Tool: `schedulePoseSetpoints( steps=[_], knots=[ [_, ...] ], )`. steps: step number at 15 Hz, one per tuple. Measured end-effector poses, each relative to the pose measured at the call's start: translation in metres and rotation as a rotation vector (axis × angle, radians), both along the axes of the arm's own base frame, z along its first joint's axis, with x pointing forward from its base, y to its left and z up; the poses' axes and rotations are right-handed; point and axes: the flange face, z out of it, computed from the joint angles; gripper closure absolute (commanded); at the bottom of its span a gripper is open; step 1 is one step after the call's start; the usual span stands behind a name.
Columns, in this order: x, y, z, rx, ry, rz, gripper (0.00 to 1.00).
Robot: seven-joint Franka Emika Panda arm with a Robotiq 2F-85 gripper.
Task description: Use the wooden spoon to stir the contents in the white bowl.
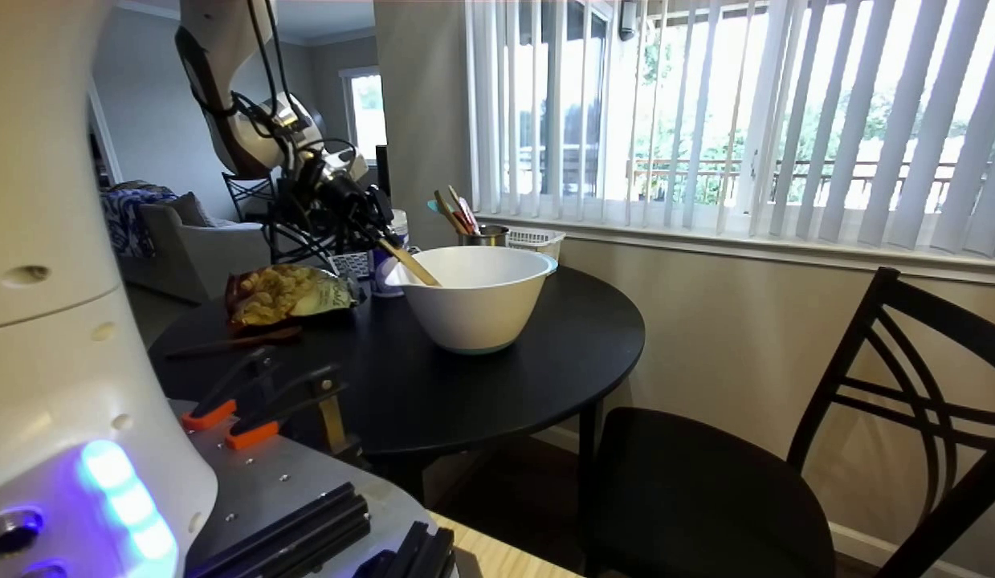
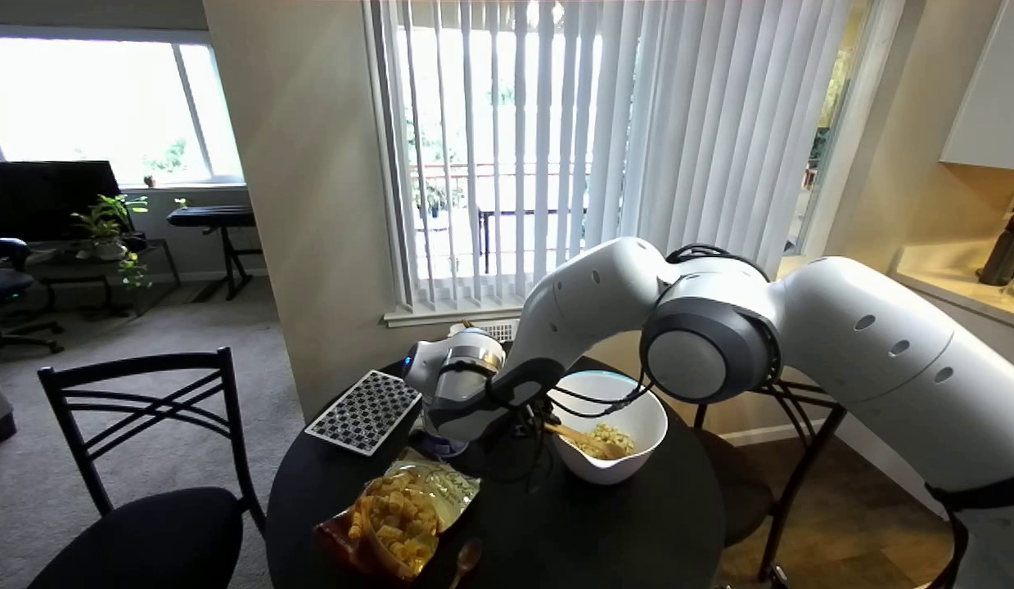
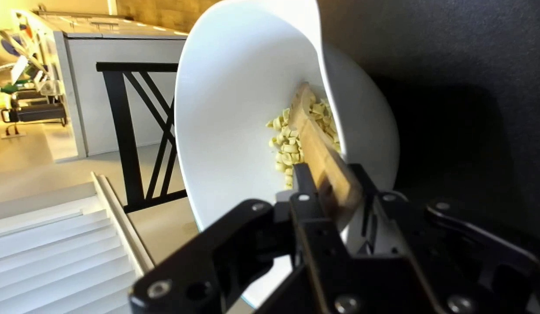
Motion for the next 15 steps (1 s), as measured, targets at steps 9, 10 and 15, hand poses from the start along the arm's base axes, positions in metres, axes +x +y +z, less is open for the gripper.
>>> schedulePoseSetpoints(
  steps=[9, 10, 15],
  knots=[
    [0.008, 0.003, 0.023, -0.01, -0.044, 0.017, 0.97],
    [0.01, 0.002, 0.033, -0.002, -0.054, 0.013, 0.97],
    [0.026, 0.001, 0.089, 0.196, -0.095, -0.032, 0.97]
  ],
)
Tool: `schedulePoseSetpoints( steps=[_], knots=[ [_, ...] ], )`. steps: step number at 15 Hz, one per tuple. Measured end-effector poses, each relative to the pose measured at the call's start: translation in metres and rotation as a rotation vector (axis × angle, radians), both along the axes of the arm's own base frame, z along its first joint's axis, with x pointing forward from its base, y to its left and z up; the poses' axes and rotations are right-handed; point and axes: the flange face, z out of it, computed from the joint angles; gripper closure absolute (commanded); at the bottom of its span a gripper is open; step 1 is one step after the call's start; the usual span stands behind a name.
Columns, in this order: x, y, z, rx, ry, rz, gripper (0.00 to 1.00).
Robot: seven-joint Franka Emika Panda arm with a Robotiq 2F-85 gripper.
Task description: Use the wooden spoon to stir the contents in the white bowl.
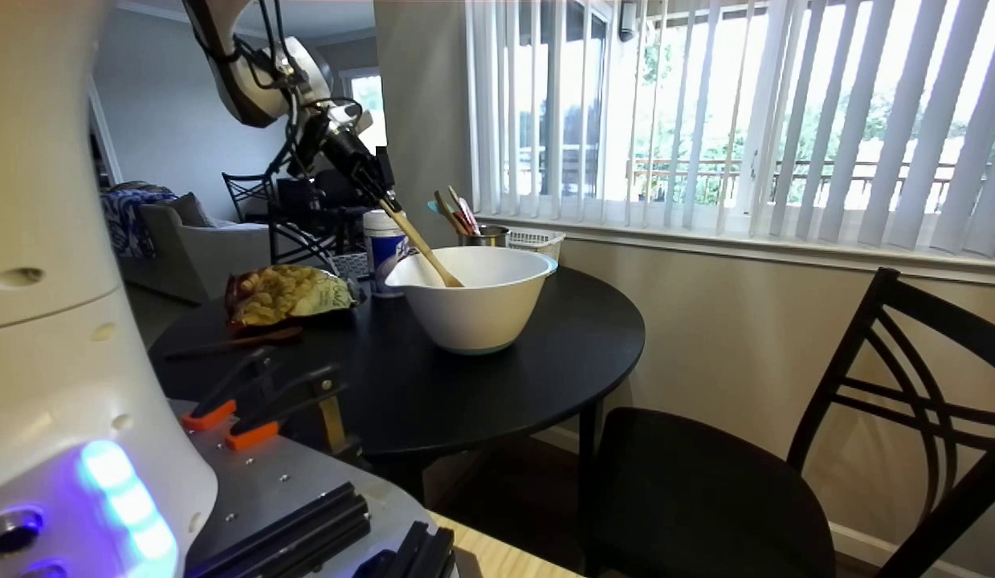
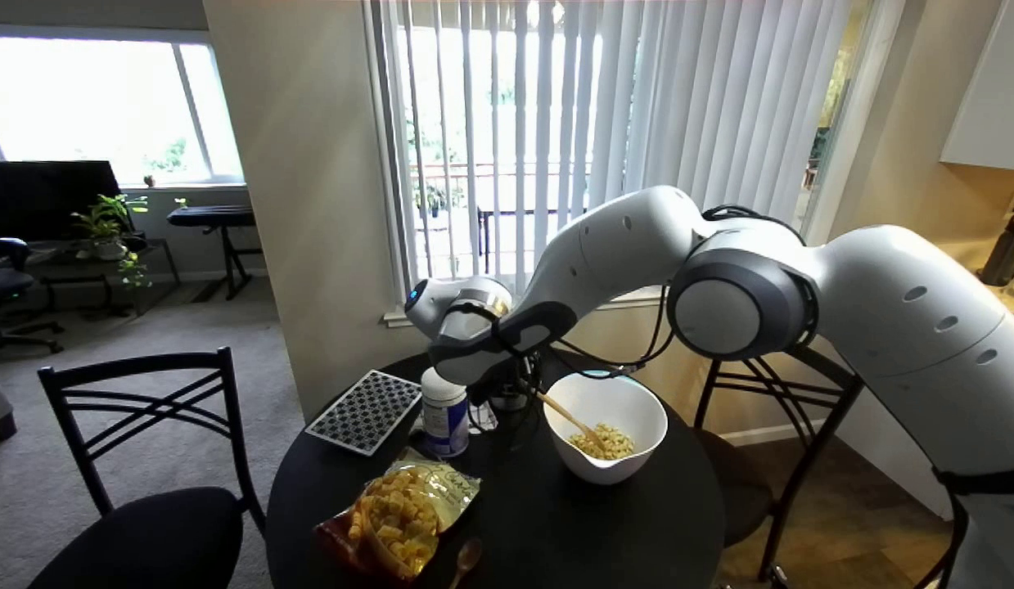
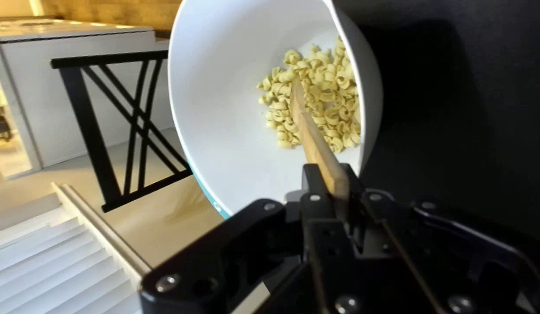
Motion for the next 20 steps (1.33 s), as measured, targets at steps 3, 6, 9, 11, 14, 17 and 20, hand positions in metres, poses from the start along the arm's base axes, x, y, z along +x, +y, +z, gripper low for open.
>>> schedulePoseSetpoints(
  steps=[3, 6, 9, 11, 14, 17, 20],
  knots=[
    [0.007, -0.011, 0.021, 0.14, 0.006, -0.054, 0.97],
    [0.012, -0.03, 0.031, 0.223, 0.014, -0.112, 0.97],
    [0.018, -0.051, 0.038, 0.271, 0.005, -0.143, 0.97],
    [0.021, -0.063, 0.044, 0.293, -0.01, -0.152, 0.97],
    [0.024, -0.076, 0.054, 0.322, -0.032, -0.152, 0.97],
    [0.025, -0.081, 0.06, 0.348, -0.052, -0.143, 0.97],
    [0.026, -0.091, 0.059, 0.379, -0.074, -0.137, 0.97]
  ],
)
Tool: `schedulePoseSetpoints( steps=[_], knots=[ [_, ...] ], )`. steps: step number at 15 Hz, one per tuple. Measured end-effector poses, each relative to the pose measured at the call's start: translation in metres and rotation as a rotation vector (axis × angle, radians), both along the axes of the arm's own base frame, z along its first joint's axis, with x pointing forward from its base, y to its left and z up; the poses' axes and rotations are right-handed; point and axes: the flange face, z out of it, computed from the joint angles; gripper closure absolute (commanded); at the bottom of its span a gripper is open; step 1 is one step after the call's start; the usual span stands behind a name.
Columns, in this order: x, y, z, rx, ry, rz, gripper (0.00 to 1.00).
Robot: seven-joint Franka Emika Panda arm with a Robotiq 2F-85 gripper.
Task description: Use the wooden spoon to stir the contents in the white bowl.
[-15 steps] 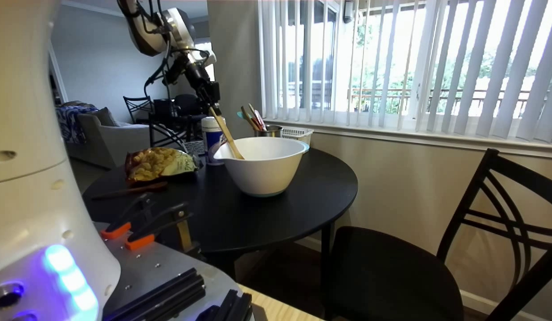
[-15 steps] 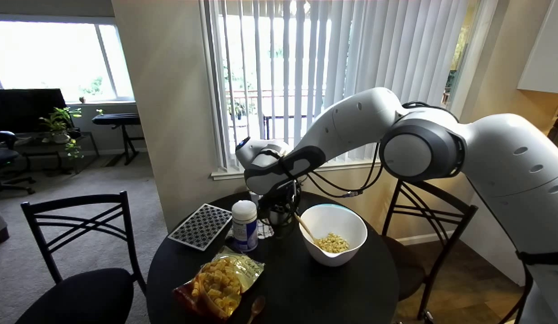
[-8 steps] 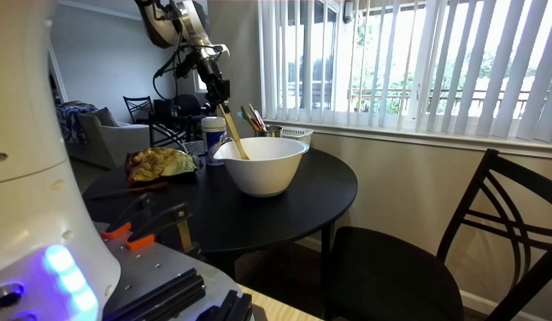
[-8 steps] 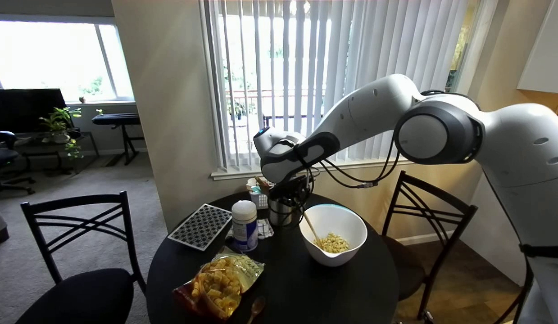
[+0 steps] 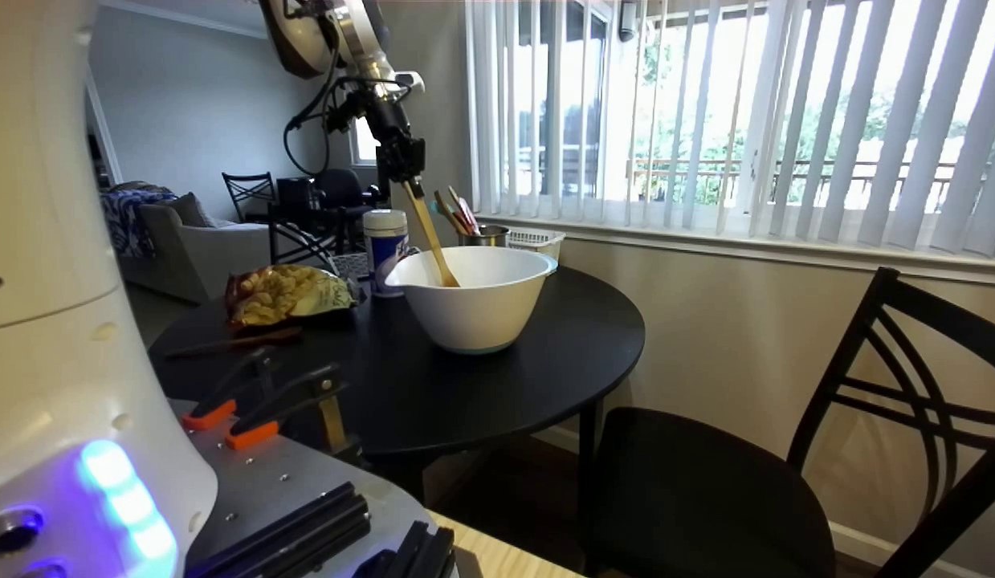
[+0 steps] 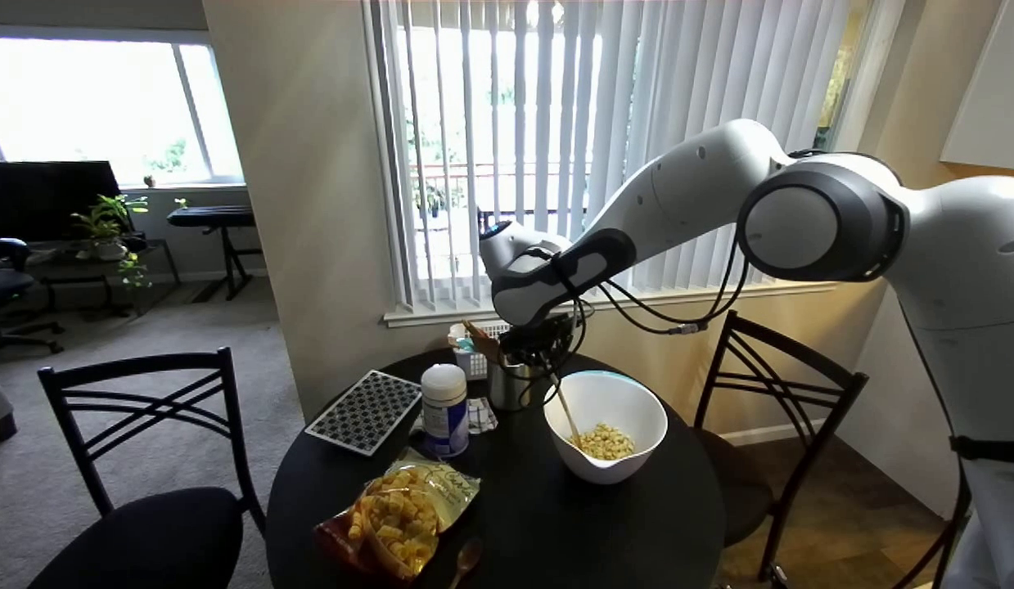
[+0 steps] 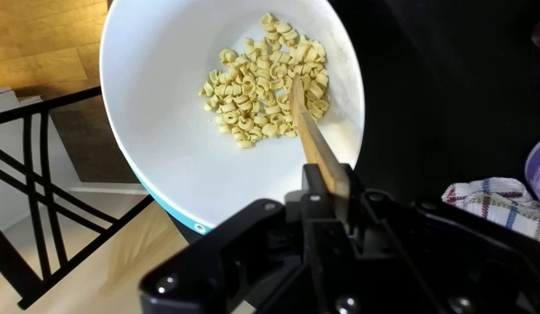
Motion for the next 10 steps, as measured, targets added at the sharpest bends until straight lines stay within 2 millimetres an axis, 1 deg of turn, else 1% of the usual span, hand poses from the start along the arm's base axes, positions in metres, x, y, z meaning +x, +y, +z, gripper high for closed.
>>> schedulePoseSetpoints(
  steps=[4, 10],
  knots=[
    [0.002, -0.018, -0.003, 0.041, -0.033, -0.006, 0.97],
    [0.011, -0.032, -0.002, 0.073, -0.047, 0.04, 0.97]
  ],
)
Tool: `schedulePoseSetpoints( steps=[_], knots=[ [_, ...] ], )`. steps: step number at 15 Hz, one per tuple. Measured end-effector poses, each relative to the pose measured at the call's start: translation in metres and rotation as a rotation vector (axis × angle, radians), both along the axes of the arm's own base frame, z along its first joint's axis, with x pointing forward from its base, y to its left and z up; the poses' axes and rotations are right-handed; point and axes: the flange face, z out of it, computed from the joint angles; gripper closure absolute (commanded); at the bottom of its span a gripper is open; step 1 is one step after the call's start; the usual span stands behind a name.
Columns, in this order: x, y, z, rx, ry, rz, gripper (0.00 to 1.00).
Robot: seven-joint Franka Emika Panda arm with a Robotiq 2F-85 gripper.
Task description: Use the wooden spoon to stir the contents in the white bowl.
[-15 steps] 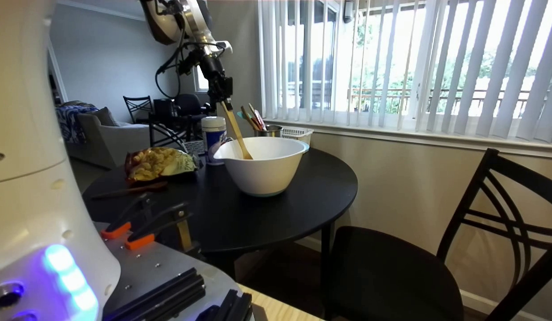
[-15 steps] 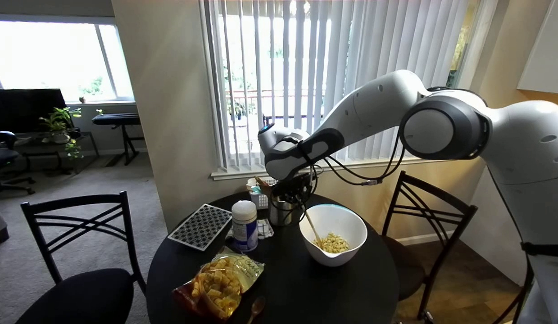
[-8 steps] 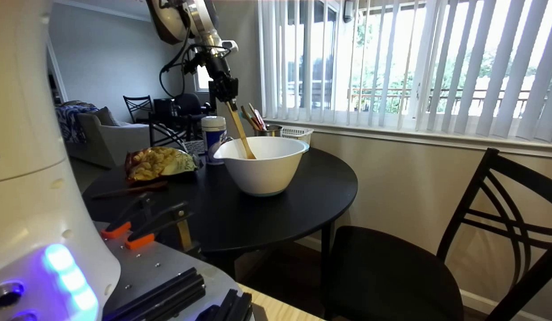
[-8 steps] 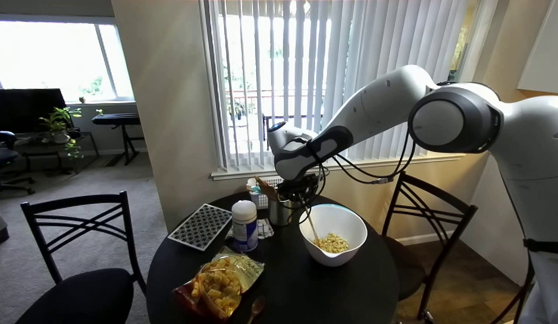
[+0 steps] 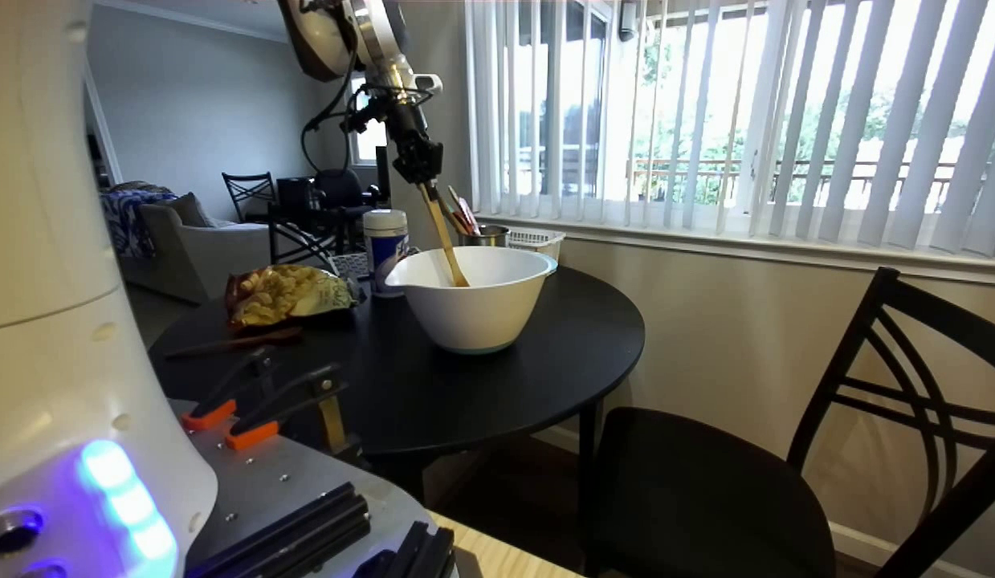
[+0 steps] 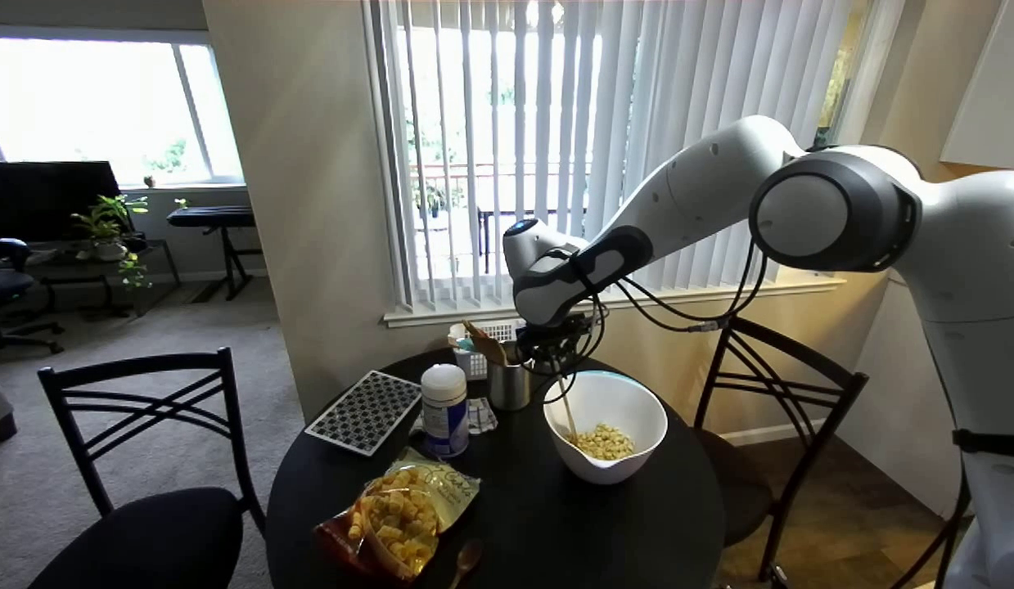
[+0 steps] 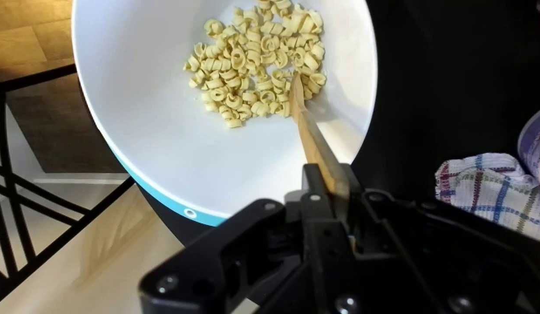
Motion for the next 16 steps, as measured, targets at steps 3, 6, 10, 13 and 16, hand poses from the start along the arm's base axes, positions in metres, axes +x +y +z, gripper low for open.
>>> schedulePoseSetpoints(
  steps=[3, 6, 10, 13, 16],
  knots=[
    [0.006, -0.015, 0.0, -0.003, 0.009, 0.01, 0.97],
    [0.014, -0.039, 0.0, -0.011, 0.018, 0.006, 0.97],
    [0.016, -0.063, -0.003, -0.011, 0.036, -0.015, 0.97],
    [0.01, -0.074, -0.007, -0.011, 0.058, -0.029, 0.97],
    [-0.001, -0.089, -0.011, -0.024, 0.082, -0.046, 0.97]
  ],
)
